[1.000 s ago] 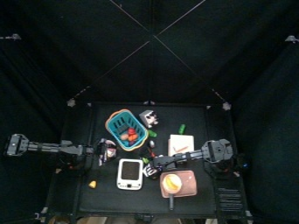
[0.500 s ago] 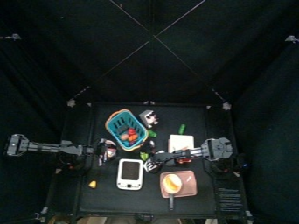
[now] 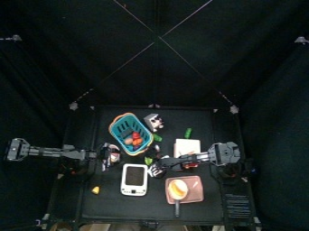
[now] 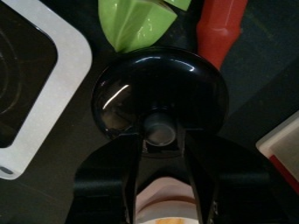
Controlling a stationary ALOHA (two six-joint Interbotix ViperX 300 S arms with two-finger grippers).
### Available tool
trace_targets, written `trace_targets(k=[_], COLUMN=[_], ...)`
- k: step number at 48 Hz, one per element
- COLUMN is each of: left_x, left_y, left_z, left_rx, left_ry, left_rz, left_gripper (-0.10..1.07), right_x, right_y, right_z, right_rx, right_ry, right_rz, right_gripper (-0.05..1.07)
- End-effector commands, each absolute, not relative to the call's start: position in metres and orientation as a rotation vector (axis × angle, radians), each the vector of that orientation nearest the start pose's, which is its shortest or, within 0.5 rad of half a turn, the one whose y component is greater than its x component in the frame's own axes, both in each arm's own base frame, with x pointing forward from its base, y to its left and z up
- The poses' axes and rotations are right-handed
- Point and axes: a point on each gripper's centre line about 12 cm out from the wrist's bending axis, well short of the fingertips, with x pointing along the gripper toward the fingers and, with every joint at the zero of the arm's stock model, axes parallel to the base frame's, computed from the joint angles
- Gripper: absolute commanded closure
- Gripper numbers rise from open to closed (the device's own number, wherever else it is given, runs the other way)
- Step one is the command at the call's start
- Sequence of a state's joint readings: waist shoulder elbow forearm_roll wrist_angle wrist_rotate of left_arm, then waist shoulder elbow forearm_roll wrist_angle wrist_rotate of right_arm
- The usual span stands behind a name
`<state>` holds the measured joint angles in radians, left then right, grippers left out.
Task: Put pot lid to right of stove
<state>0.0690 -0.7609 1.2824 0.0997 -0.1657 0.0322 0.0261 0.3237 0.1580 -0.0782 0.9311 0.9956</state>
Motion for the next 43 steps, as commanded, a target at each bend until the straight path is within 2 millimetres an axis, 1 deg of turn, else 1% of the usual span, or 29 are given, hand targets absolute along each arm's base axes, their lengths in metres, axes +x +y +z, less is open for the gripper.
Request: trace_targets(k=[1,17,26,38,43], left_x=[0.210,0.210,0.210,0.210,0.210], left_y=[0.013,0.013,0.013,0.013,0.013], left_z=[0.201,0.201,0.201,0.200,0.201], left_rx=[0.117,0.117,0.117,0.116,0.117], left_ry=[0.341,0.339,0.341,0.343,0.339], left_rz=[0.030,0.030,0.032,0.031,0.030], left_gripper=[0.11,0.11,0.11,0.11,0.11], right_x=[0.438,0.437,0.435,0.430,0.430], right_y=[0.004,0.017,0.019,0.019,0.019], right_z=[0.153,0.154,0.153,0.160,0.159], right_rx=[0.736,0.757,0.750,0.733,0.728], right_ry=[1.238,1.251,1.265,1.272,1.271], right_rz=[-0.671,-0.649,-0.652,-0.660,-0.657], right_gripper=[0.33,0.33,0.33,0.33,0.33])
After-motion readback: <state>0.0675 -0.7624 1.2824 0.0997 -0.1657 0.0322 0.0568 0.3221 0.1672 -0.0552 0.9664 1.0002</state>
